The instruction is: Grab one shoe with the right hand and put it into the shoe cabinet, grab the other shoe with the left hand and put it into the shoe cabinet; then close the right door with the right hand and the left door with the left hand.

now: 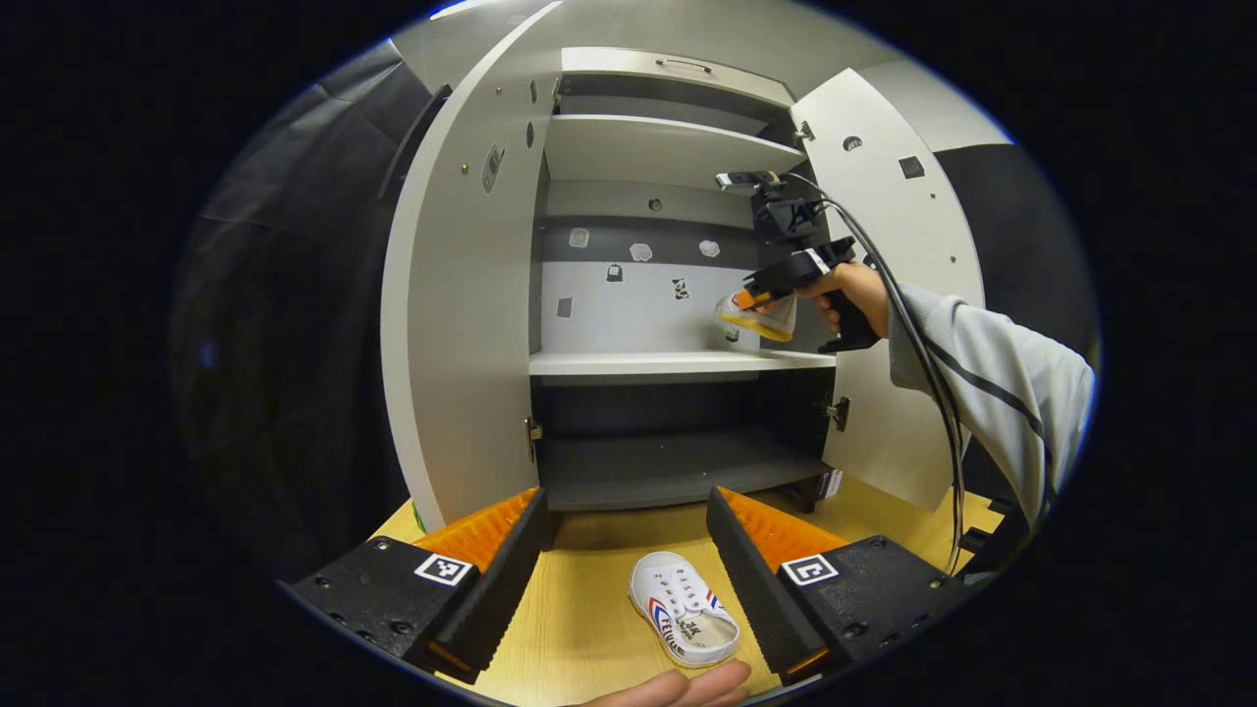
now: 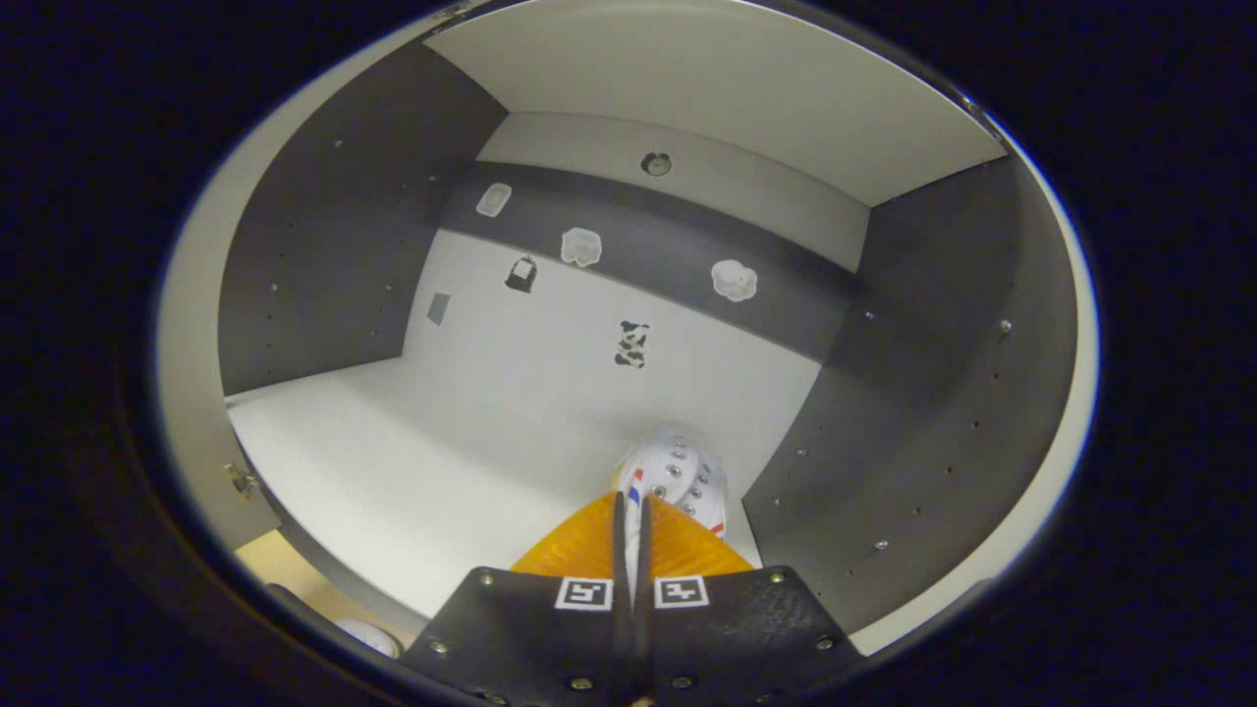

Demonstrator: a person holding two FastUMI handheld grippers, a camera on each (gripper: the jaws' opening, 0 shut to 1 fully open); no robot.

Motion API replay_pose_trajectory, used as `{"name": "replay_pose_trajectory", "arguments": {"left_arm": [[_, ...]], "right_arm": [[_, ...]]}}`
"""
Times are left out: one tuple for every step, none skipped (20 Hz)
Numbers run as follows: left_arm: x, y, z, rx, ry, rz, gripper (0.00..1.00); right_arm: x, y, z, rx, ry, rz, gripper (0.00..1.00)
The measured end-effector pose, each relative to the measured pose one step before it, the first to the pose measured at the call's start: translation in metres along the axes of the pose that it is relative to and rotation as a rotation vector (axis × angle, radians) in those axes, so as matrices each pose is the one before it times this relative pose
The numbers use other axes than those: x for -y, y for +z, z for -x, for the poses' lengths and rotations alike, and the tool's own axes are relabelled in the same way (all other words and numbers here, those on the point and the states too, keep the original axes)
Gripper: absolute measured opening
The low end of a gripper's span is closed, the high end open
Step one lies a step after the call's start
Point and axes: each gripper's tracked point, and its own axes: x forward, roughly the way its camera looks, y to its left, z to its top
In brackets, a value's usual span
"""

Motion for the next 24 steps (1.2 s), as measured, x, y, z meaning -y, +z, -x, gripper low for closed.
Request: {"name": "replay_pose_trajectory", "arguments": {"left_arm": [[0.00032, -0.00077, -0.00154, -0.00257, -0.00060, -0.00433, 0.99], [0.00038, 0.00089, -0.00142, 0.00193, -0.00134, -0.00556, 0.99], [-0.00005, -0.00133, -0.00109, -0.00147, 0.00133, -0.00447, 0.99], [-0.00168, -0.00057, -0.00041, -0.00552, 0.00676, -0.00091, 0.98], [-0.00246, -0.00177, -0.00102, -0.00580, 0.00735, 0.00188, 0.98], [-0.00144, -0.00138, -0.00034, -0.00597, 0.00432, 0.00439, 0.98], [-0.00175, -0.00167, -0.00082, -0.00330, 0.00460, 0.00556, 0.98], [-0.00173, -0.00053, -0.00063, -0.00555, 0.00647, 0.00655, 0.99], [-0.00086, -0.00191, -0.00093, -0.00863, 0.00928, 0.00844, 0.98], [0.00073, -0.00038, -0.00043, -0.00366, 0.00262, 0.00372, 0.98], [0.00212, -0.00123, -0.00036, -0.00638, -0.00369, -0.00206, 0.99], [-0.00014, -0.00123, -0.00020, -0.00873, 0.00508, 0.00054, 0.99], [-0.00043, -0.00087, -0.00030, -0.00458, 0.00344, 0.00238, 0.98], [-0.00030, -0.00044, 0.00015, 0.00108, 0.00197, 0.00874, 0.99], [0.00001, -0.00069, -0.00022, 0.00291, -0.00023, 0.00873, 0.99], [0.00098, -0.00136, 0.00075, -0.00563, -0.00102, 0.00211, 0.99], [-0.00118, -0.00293, -0.00062, -0.00564, 0.00936, 0.00057, 0.99], [-0.00148, -0.00019, -0.00076, 0.00084, 0.00898, 0.00260, 0.98], [0.00256, -0.00135, -0.00211, -0.00231, -0.00859, 0.00563, 0.99], [0.00277, -0.00304, -0.00099, -0.01133, -0.00948, 0.00373, 0.99], [0.00013, -0.00273, -0.00033, -0.01036, 0.00328, 0.00696, 0.98], [0.00080, -0.00109, -0.00147, -0.00336, 0.00124, 0.00412, 0.98], [0.00231, -0.00211, -0.00218, 0.00087, -0.00697, 0.00074, 0.96], [0.00201, -0.00165, -0.00148, -0.00039, -0.00819, -0.00297, 0.98]], "right_arm": [[-0.00371, -0.00520, -0.01028, -0.00919, 0.00460, 0.00477, 0.01], [-0.00328, -0.00483, -0.00832, -0.01066, 0.00294, 0.00895, 0.01], [-0.00276, -0.00586, -0.00623, -0.01416, 0.00195, 0.00442, 0.01], [-0.00219, -0.00225, -0.00241, -0.00768, -0.00193, 0.00249, 0.01], [0.00230, 0.00279, 0.00139, 0.01028, -0.00540, -0.01188, 0.02], [-0.00108, -0.00065, -0.00048, -0.00275, -0.00150, -0.01714, 0.02], [-0.00005, 0.00056, 0.00053, 0.00051, 0.00667, -0.00933, 0.02], [0.00155, -0.00024, 0.00131, 0.00127, -0.00306, -0.01281, 0.01], [0.00085, 0.00117, 0.00281, 0.00424, -0.01094, -0.02291, 0.02], [0.00284, 0.00410, 0.00323, 0.02488, -0.01937, -0.02534, 0.06], [0.00141, 0.00338, -0.00007, 0.02697, -0.00513, -0.01396, 0.13], [0.00070, 0.00313, 0.00796, 0.01675, -0.01275, 0.00435, 0.31], [0.00225, 0.00263, 0.00894, 0.02682, -0.02631, 0.01578, 0.35], [0.00048, 0.00569, 0.01080, 0.03243, -0.00773, 0.01512, 0.60], [-0.00150, 0.00330, 0.01234, 0.03520, -0.00819, 0.00959, 0.75], [-0.00175, 0.00708, 0.01549, 0.03510, 0.00003, -0.00158, 0.87], [-0.00021, -0.00033, 0.01148, 0.02409, -0.01269, -0.01120, 1.00], [0.00116, -0.00016, 0.01201, 0.01570, -0.00737, -0.03235, 0.99], [-0.00334, -0.00146, 0.01227, 0.00381, 0.00649, -0.04376, 0.98], [0.00042, -0.00166, 0.01279, -0.00128, -0.00317, -0.04480, 0.99], [0.00203, -0.00008, 0.01272, 0.00618, 0.00301, -0.04087, 0.98], [0.00131, 0.00078, 0.01484, 0.00584, -0.00012, -0.03176, 0.99], [0.00199, -0.00073, 0.01384, 0.00483, 0.00462, -0.02930, 0.99], [0.00000, 0.00130, 0.01391, 0.01322, 0.00971, -0.03067, 0.99]]}}
